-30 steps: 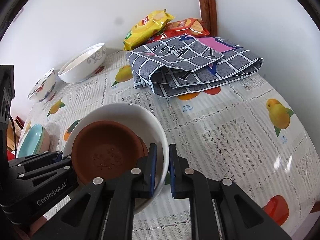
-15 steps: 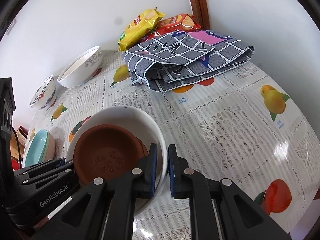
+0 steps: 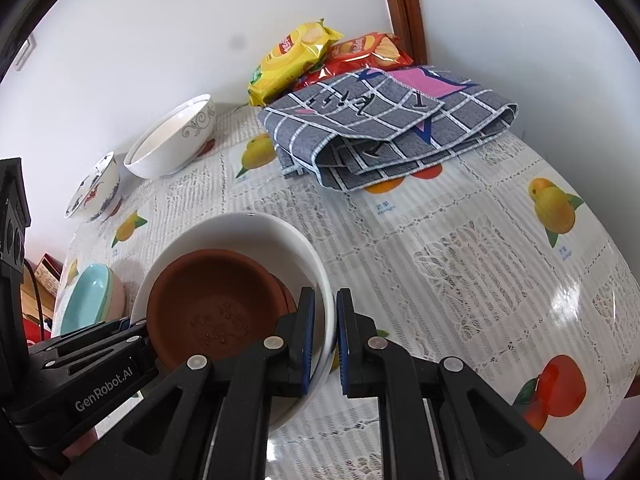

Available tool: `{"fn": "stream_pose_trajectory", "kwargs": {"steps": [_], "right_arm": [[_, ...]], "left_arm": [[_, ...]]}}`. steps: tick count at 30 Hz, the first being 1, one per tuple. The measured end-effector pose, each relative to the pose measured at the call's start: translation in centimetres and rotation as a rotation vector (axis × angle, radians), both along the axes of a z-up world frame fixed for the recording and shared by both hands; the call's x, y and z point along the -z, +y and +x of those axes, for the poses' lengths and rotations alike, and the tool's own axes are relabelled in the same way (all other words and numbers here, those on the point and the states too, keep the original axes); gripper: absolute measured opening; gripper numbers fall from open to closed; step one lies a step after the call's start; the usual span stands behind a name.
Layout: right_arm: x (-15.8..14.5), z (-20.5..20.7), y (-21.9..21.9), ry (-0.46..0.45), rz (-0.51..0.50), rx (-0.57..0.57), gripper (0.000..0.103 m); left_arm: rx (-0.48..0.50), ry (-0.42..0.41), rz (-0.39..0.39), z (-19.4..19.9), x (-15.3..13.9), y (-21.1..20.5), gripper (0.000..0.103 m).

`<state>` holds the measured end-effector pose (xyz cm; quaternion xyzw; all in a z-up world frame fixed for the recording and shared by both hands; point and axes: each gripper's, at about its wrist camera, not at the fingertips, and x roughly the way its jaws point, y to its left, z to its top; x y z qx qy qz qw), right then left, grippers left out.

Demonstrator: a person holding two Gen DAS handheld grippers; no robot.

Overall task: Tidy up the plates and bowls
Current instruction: 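Carry the white bowl with both grippers over the light blue plate stack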

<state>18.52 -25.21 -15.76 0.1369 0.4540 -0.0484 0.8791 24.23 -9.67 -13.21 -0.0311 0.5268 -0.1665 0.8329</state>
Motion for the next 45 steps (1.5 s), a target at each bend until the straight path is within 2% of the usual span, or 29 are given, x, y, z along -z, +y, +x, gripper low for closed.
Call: {"fn": "stream_pose_trajectory", "kwargs": {"steps": [17, 45], "right_arm": [[-3.7, 1.7, 4.8, -0.049, -0.005, -0.040, 0.010], [-4.9, 3.1, 14.1, -0.075, 0.002, -0.144, 0.010]], "left_arm": [[-0.060, -0.047, -0.008, 0.7, -3.5, 5.0, 0.012], [-0.172, -0.075, -0.015, 0.2, -5.0, 14.8, 0.012]]}}
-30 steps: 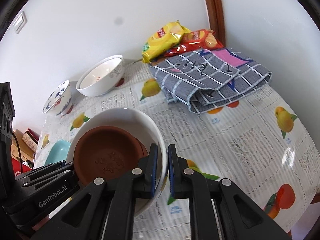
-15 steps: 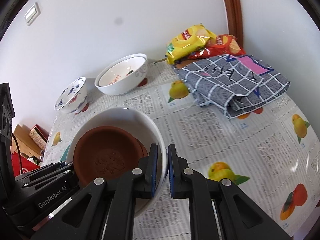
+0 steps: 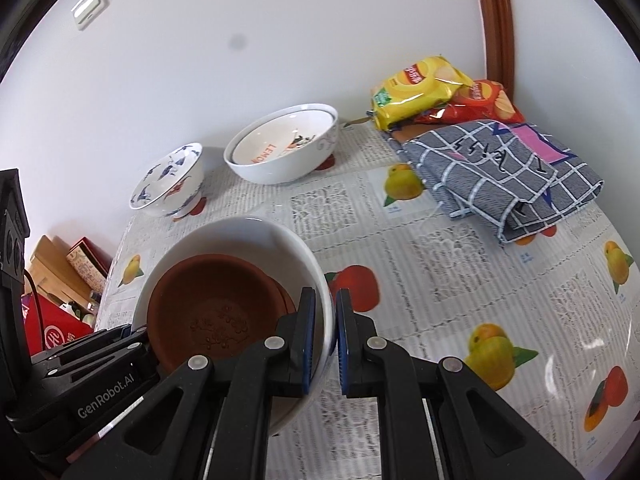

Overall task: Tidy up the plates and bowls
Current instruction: 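Carry the white bowl with both grippers over the light blue plate stack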

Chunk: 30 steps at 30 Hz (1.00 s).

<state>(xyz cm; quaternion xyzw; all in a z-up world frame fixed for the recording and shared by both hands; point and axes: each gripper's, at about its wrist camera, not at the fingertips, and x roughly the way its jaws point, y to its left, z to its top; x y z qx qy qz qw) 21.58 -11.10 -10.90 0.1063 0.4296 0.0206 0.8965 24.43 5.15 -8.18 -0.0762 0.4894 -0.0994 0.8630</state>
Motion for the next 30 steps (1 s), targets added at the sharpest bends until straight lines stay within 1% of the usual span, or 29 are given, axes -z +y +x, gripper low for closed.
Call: {"fn": "stream_pose_trajectory", "kwargs": {"steps": [14, 30], "right_arm": [[0.2, 0.7, 4.6, -0.002, -0.001, -0.048, 0.010], [0.6, 1.8, 8.5, -0.005, -0.002, -0.096, 0.010]], "left_arm": [[-0.056, -0.001, -0.008, -0.2, 0.0, 4.5, 0.012], [-0.106, 0.005, -0.002, 0.2, 0.4, 8.1, 0.012]]}}
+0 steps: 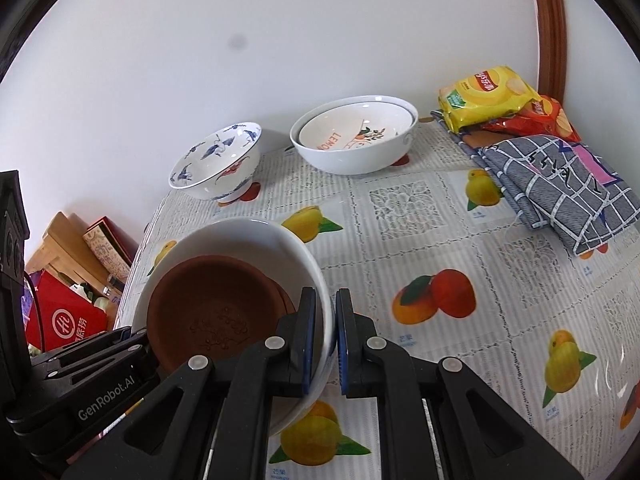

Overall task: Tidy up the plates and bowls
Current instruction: 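Carry the white bowl with both grippers over the light blue plate stack, then lower the white bowl with both grippers onto the light blue plates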

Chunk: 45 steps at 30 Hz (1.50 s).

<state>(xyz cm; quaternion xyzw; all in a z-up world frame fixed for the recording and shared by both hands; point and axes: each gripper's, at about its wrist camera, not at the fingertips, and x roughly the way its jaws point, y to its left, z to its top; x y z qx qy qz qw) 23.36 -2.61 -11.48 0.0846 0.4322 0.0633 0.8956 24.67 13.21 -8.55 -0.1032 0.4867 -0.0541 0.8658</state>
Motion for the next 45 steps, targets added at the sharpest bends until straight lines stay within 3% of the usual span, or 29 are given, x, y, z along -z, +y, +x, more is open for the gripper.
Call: {"fn": "stream_pose_trajectory", "kwargs": {"steps": [26, 45], "right_arm": [[1.1, 1.6, 2.3, 0.019, 0.013, -0.044, 0.010], [3.1, 2.4, 2.9, 0.051, 0.010, -0.056, 0.010]], "left_arm": [[-0.047, 0.019, 0.007, 0.6, 0.7, 2.3, 0.012], [-0.056, 0.064, 0.004, 1.4, 3.0, 3.1, 0.012]]}}
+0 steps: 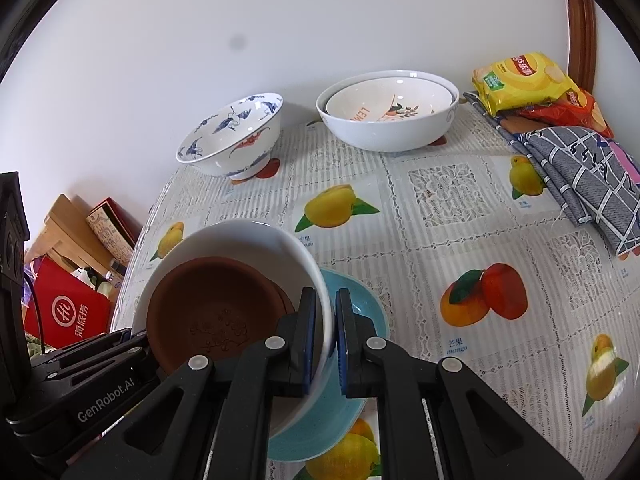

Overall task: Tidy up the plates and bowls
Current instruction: 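Lower the white bowl with both grippers onto the light blue plates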

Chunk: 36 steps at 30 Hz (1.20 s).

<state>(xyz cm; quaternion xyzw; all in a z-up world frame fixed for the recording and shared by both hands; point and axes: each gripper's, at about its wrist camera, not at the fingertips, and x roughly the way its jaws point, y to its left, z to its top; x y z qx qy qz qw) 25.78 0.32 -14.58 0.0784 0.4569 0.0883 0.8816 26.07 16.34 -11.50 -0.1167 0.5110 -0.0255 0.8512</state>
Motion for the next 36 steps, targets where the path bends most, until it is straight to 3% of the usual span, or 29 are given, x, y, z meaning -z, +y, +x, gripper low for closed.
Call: {"fn": "stream_pose_trajectory", "kwargs": {"steps": [16, 36], "right_arm": [[2.9, 0.8, -0.1, 0.054, -0.001, -0.007, 0.010], [2.7, 1.2, -0.3, 0.069, -0.013, -0.046, 0.017]], "left_arm": [[0.000, 0.033, 0.006, 0.8, 2.5, -0.2, 0.012], [0.013, 0.069, 0.003, 0.7, 2.5, -0.3, 0.021]]}}
